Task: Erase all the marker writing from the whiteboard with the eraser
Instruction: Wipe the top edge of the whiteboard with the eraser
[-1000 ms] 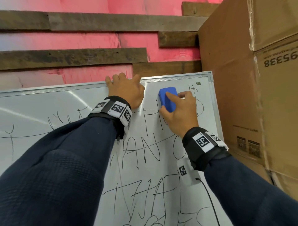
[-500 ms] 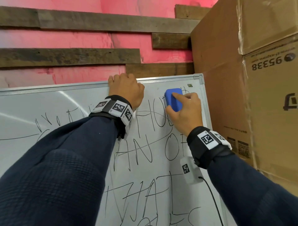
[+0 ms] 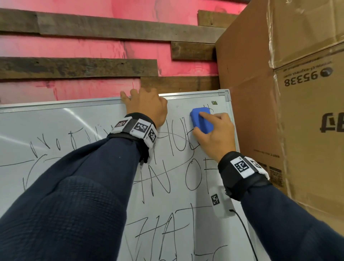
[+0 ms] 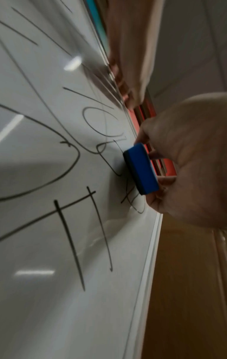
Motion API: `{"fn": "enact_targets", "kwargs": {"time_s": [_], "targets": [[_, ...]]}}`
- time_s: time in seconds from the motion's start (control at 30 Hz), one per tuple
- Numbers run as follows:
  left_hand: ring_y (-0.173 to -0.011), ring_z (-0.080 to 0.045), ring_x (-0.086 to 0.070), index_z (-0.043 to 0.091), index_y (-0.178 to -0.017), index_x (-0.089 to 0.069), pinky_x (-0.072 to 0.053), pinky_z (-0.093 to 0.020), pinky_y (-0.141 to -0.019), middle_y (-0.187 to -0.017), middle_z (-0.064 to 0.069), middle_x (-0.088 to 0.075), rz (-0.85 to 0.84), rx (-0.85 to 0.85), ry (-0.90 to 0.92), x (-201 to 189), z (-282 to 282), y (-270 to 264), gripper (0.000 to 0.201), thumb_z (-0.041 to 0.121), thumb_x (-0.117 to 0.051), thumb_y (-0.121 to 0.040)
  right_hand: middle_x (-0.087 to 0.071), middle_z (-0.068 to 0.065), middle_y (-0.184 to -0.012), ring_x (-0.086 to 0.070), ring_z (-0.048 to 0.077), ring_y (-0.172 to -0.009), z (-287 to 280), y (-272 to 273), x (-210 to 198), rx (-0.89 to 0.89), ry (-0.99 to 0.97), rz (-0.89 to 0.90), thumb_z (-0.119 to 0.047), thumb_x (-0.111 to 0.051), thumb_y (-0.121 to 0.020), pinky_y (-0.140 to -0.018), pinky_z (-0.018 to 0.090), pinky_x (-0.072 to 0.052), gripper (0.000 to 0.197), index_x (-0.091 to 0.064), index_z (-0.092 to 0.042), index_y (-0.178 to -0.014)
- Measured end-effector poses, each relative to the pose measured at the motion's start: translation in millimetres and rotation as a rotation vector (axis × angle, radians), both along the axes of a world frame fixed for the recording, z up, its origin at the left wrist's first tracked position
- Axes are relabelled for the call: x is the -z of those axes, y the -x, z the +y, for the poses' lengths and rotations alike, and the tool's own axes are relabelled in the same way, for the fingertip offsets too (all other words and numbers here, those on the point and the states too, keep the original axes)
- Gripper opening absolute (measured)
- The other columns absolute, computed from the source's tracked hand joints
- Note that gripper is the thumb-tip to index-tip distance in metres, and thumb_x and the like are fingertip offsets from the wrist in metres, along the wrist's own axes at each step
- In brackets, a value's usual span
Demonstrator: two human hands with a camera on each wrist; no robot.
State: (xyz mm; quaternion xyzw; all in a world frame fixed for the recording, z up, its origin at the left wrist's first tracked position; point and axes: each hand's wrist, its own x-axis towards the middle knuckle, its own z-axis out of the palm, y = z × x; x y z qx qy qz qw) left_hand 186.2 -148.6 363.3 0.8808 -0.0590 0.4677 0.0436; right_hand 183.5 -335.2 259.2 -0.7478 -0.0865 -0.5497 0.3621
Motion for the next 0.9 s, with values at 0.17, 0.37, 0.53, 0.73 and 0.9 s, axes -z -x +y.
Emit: {"fn": "enact_targets", "kwargs": {"time_s": [0.17,0.37,0.53,0.73,0.9], "targets": [[-0.116,-0.040,-0.050,0.009,-0.119,-0.058,-0.016,-0.059,-0.116,-0.115,-0.016,-0.061,-0.059,0.040,-0.020,3,1,-8,0.042,0.035,-0.034,-0.096,-0.044,0.001,-0.116,-0.047,0.020,-0.109,5,3,10,-0.048,0.173,0.041,-0.038,-0.071,-0.082,-0.092,0.029,-0.044,0.050,-0.061,-0.026,-0.129],[-0.117,-0.040,-0.047,0.009,-0.119,-0.056,-0.016,-0.060,-0.115,-0.117,-0.016,-0.058,-0.037,0.050,-0.023,2,2,-9,0.041,0.036,-0.035,-0.096,-0.045,0.002,-0.115,-0.048,0.023,-0.109,0,-1,5,0.024,-0.014,0.003,-0.036,-0.070,-0.082,-0.092,0.030,-0.045,0.048,-0.062,-0.024,-0.128],[-0.119,-0.041,-0.045,0.012,-0.118,-0.055,-0.012,-0.063,-0.114,-0.118,-0.017,-0.057,-0.032,0.032,-0.019,3,-1,-9,0.039,0.038,-0.034,-0.097,-0.045,0.004,-0.116,-0.047,0.023,-0.109,9,0,6,-0.046,0.186,-0.001,-0.035,-0.071,-0.082,-0.092,0.031,-0.043,0.048,-0.062,-0.025,-0.129],[-0.119,-0.042,-0.042,0.024,-0.117,-0.049,-0.009,-0.071,-0.111,-0.118,-0.018,-0.053,-0.035,0.009,-0.076,7,1,-9,0.035,0.047,-0.029,-0.099,-0.047,0.005,-0.116,-0.047,0.024,-0.109,-18,-3,-9,0.067,-0.056,0.009,-0.033,-0.068,-0.085,-0.089,0.024,-0.034,0.048,-0.061,-0.021,-0.132],[-0.120,-0.042,-0.041,0.027,-0.114,-0.050,-0.006,-0.072,-0.110,-0.117,-0.020,-0.052,-0.047,0.007,-0.056,10,-3,-8,0.037,0.052,-0.027,-0.099,-0.050,0.004,-0.108,-0.050,0.025,-0.104,-30,2,0,0.095,-0.028,0.020,-0.037,-0.070,-0.076,-0.090,0.033,-0.045,0.047,-0.066,-0.027,-0.122]]}}
